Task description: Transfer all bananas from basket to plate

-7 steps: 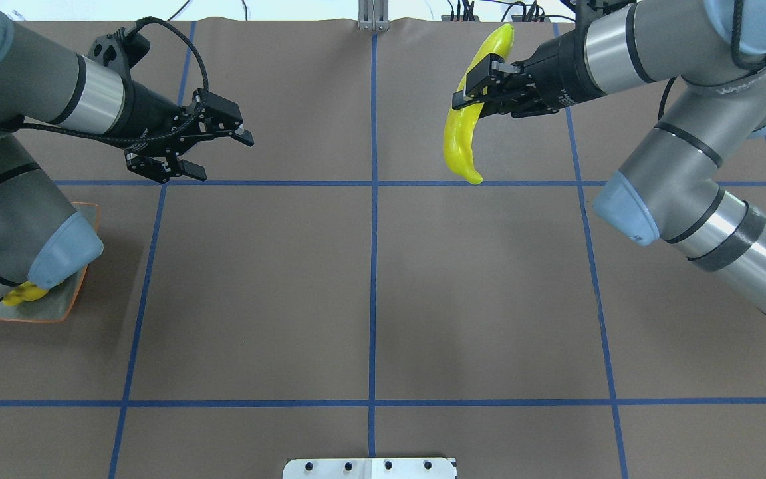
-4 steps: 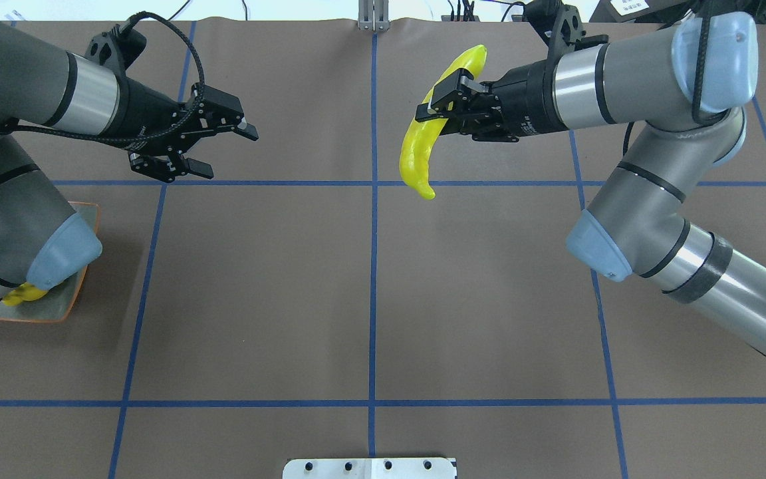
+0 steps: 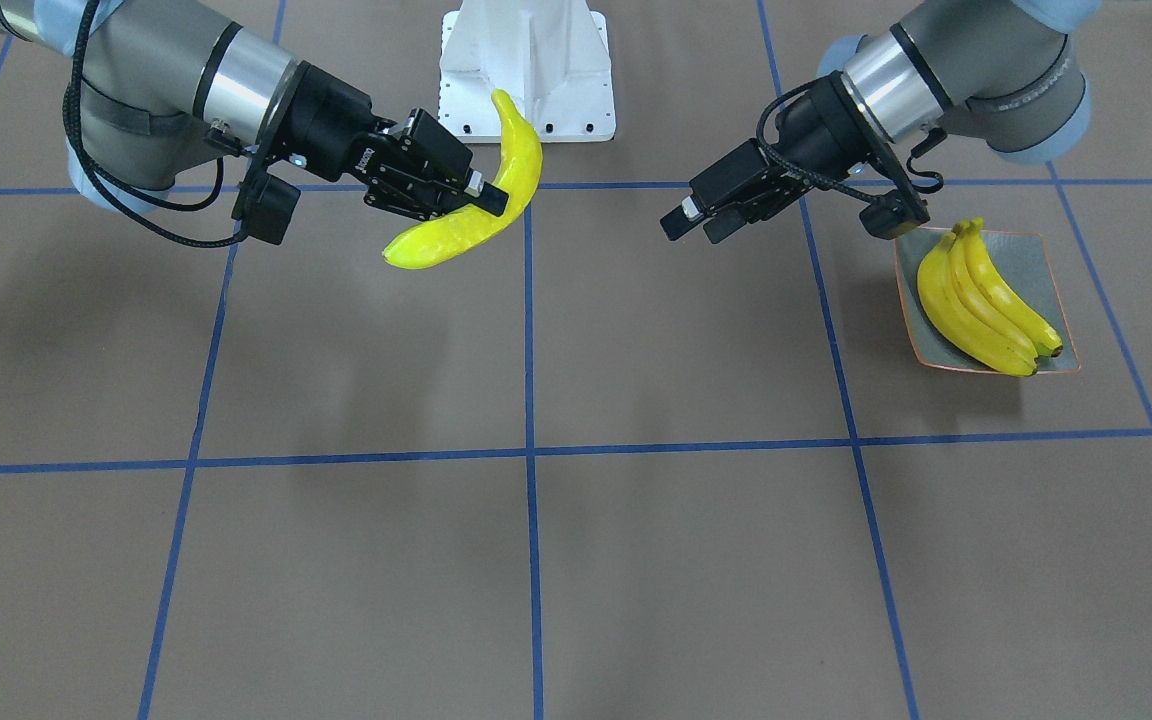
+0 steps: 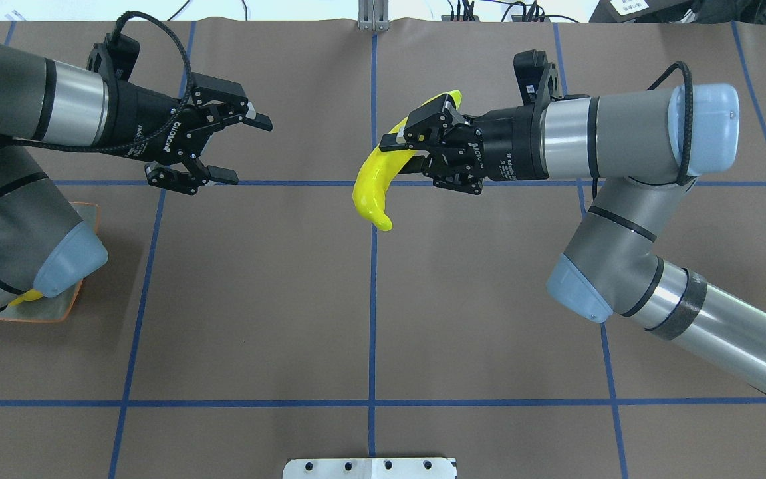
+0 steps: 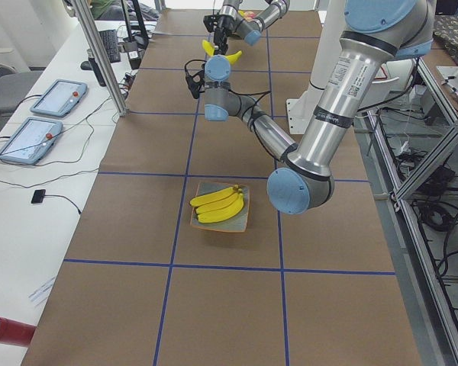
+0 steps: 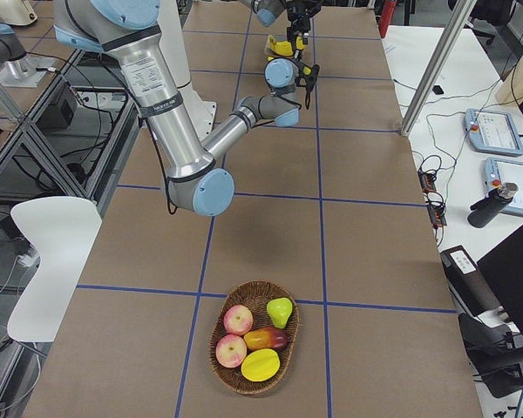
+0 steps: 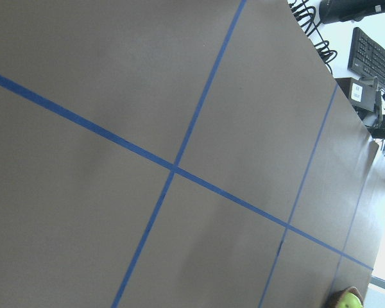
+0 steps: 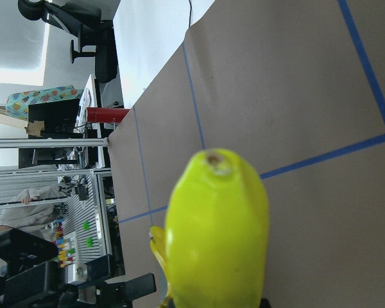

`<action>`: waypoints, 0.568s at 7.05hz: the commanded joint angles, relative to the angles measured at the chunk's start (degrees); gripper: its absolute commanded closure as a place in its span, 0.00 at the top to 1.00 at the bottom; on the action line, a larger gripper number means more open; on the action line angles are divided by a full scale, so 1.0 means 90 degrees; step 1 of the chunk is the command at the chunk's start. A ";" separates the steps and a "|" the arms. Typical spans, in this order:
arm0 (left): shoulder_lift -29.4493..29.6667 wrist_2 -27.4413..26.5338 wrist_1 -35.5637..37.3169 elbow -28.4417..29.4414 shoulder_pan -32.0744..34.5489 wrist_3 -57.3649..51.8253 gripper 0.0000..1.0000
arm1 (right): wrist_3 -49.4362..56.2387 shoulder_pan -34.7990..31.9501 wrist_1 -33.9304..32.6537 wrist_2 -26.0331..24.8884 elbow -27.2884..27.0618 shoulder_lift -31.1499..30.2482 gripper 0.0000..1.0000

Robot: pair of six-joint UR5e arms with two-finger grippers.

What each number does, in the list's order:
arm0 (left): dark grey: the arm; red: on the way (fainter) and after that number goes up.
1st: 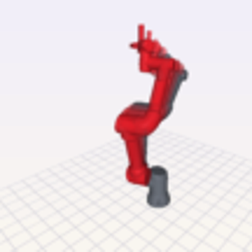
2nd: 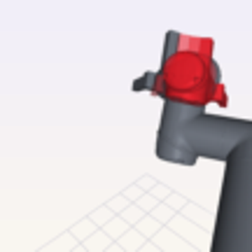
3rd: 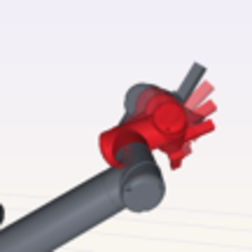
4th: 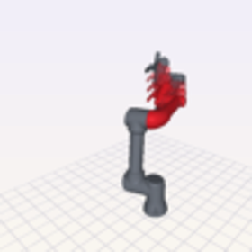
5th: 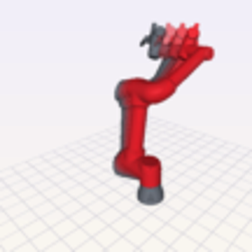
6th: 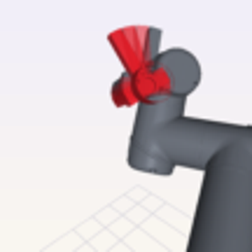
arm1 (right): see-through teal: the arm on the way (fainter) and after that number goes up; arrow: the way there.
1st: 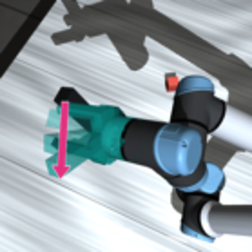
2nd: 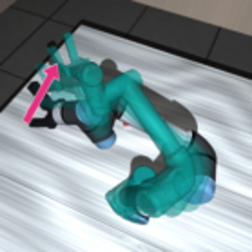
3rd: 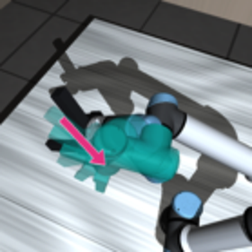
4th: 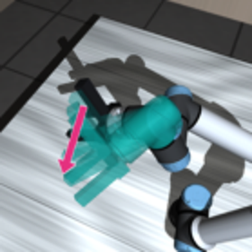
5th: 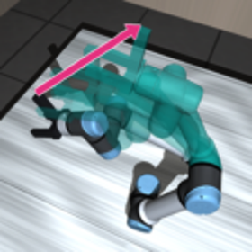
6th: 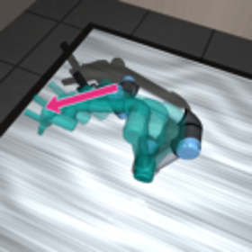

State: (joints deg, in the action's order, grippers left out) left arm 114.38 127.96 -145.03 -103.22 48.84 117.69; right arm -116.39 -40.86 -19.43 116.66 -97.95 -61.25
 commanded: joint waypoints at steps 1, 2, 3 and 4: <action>0.0054 -0.0057 -0.0651 -0.0006 -0.0017 0.1467 1.00 | -0.0728 0.0086 0.0409 -0.0004 -0.0005 -0.0108 0.00; 0.0084 -0.0270 -0.0837 -0.0015 -0.0026 0.2093 1.00 | -0.0962 0.0145 0.0633 -0.0129 0.0005 -0.0166 0.00; 0.0103 -0.0649 -0.1099 -0.0035 -0.0065 0.2805 1.00 | -0.1341 0.0348 0.0896 -0.0556 -0.0005 -0.0167 0.00; 0.0113 -0.0808 -0.1353 -0.0054 -0.0288 0.3093 1.00 | -0.1364 0.0524 0.1034 -0.0879 -0.0005 -0.0177 0.00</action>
State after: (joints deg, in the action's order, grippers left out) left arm 115.24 122.97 -154.54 -103.52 47.87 140.86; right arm -127.12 -37.97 -12.06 112.25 -97.97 -62.70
